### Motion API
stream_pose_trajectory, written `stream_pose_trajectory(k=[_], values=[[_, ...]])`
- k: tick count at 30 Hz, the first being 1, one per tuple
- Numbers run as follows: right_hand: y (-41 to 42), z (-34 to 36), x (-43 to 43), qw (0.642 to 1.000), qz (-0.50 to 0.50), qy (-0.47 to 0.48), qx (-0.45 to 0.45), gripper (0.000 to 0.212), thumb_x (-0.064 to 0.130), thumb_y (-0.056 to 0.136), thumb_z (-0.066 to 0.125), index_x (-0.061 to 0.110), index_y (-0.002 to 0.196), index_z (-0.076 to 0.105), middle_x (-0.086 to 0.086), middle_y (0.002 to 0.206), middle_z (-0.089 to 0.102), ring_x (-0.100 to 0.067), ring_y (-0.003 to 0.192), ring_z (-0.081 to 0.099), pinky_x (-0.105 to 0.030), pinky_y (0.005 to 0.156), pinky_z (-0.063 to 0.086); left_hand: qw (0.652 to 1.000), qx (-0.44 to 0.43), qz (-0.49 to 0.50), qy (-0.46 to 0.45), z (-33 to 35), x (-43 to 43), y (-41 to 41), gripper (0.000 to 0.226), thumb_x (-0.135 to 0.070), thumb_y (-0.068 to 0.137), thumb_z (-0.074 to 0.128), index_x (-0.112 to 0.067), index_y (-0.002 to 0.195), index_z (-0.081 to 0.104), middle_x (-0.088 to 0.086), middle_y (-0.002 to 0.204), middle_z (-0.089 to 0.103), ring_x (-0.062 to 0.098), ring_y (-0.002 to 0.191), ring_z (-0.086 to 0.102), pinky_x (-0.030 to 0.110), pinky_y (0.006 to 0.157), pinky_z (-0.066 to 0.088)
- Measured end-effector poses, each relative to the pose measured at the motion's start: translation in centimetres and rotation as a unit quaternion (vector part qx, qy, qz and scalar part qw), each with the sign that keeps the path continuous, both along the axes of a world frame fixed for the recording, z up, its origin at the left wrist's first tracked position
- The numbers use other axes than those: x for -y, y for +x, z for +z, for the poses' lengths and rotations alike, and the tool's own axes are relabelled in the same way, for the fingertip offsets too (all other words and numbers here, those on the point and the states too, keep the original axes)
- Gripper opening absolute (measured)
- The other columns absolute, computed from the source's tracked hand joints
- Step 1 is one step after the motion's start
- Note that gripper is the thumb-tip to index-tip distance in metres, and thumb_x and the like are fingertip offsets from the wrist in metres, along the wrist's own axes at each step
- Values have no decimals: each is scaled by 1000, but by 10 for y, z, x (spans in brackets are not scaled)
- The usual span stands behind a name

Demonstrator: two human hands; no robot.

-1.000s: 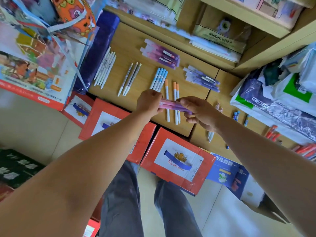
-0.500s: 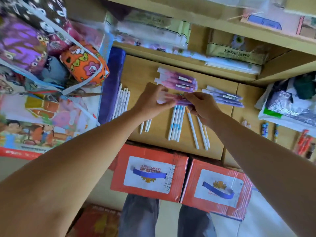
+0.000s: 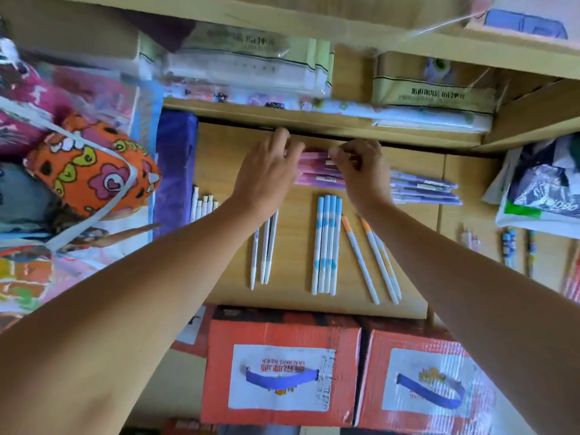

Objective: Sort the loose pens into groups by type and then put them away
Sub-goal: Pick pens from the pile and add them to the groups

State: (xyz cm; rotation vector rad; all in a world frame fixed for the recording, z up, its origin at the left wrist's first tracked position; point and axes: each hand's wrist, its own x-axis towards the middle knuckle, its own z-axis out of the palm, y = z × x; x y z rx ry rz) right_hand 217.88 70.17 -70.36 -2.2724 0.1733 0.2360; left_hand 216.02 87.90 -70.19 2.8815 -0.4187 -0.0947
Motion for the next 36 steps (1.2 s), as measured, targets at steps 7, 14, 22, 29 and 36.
stream_pose_trajectory(k=[7,14,22,29,36], values=[[-9,-20,4,993,39,-95,61,36,42,87,52,14,101,70,-10,104,53,-29,99,46,-28,79,27,1000,-5,-12,21,-15,2,-1,43,-20,77,67,-12,117,53,10,134,50,34,125,44,42,94,41],[-12,-22,17,982,155,-96,39,56,57,82,46,28,128,59,0,135,51,-22,124,42,-31,93,24,998,-38,-56,18,-18,-6,1,67,-46,82,54,-3,133,43,16,140,46,33,133,40,44,110,33],[-10,-21,21,962,227,-142,49,67,57,75,53,22,133,54,-7,126,53,-31,115,46,-40,92,32,995,-39,-66,65,-15,1,2,80,-48,75,69,-5,137,41,16,133,47,34,123,45,45,107,34],[-11,-22,23,957,238,-152,57,70,56,76,51,15,132,55,-12,123,55,-33,112,48,-45,91,38,994,-42,-68,68,-15,0,0,81,-48,75,71,-4,136,43,15,132,47,33,119,47,45,109,31],[-11,-20,24,957,238,-160,48,70,56,78,58,15,135,51,-9,132,51,-31,121,44,-42,98,32,992,-78,-76,71,-10,2,2,95,-56,73,69,-4,144,33,15,147,37,33,132,38,45,113,28]])
